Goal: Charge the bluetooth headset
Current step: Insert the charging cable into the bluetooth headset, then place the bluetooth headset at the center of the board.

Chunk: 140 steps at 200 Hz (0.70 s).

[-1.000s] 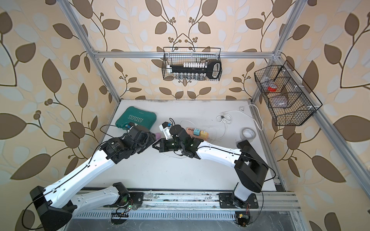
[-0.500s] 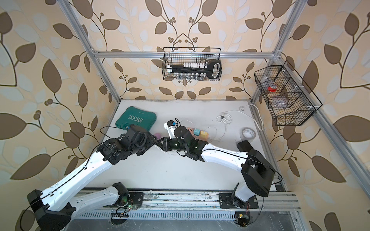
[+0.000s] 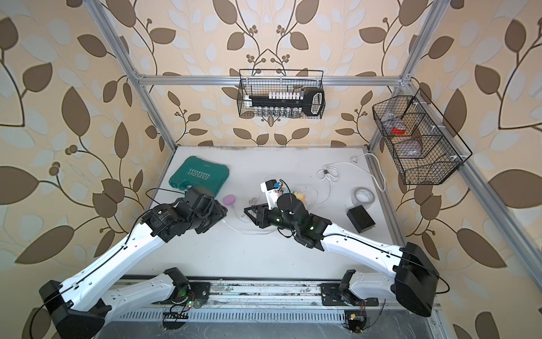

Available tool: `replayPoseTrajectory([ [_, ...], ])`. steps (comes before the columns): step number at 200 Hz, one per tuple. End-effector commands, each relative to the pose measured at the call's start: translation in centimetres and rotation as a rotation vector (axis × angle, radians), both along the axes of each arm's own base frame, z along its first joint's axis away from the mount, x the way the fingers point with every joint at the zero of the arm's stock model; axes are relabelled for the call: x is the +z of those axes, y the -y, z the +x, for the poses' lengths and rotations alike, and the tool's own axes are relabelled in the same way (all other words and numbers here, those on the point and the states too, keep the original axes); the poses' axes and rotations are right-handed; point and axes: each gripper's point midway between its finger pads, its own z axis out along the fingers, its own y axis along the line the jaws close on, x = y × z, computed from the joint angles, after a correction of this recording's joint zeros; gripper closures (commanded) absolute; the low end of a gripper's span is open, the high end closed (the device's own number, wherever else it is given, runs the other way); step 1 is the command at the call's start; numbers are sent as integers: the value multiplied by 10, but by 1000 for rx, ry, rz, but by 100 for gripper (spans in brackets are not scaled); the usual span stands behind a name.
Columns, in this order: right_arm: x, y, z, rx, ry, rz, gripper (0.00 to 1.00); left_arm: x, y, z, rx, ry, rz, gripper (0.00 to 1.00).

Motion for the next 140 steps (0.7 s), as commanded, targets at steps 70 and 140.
replayPoseTrajectory([
  [70, -38, 52, -22, -57, 3, -128, 52, -66, -49, 4, 82, -174, 270, 100],
  [140, -45, 67, -27, -81, 15, -148, 50, -108, -53, 21, 119, -299, 408, 100],
])
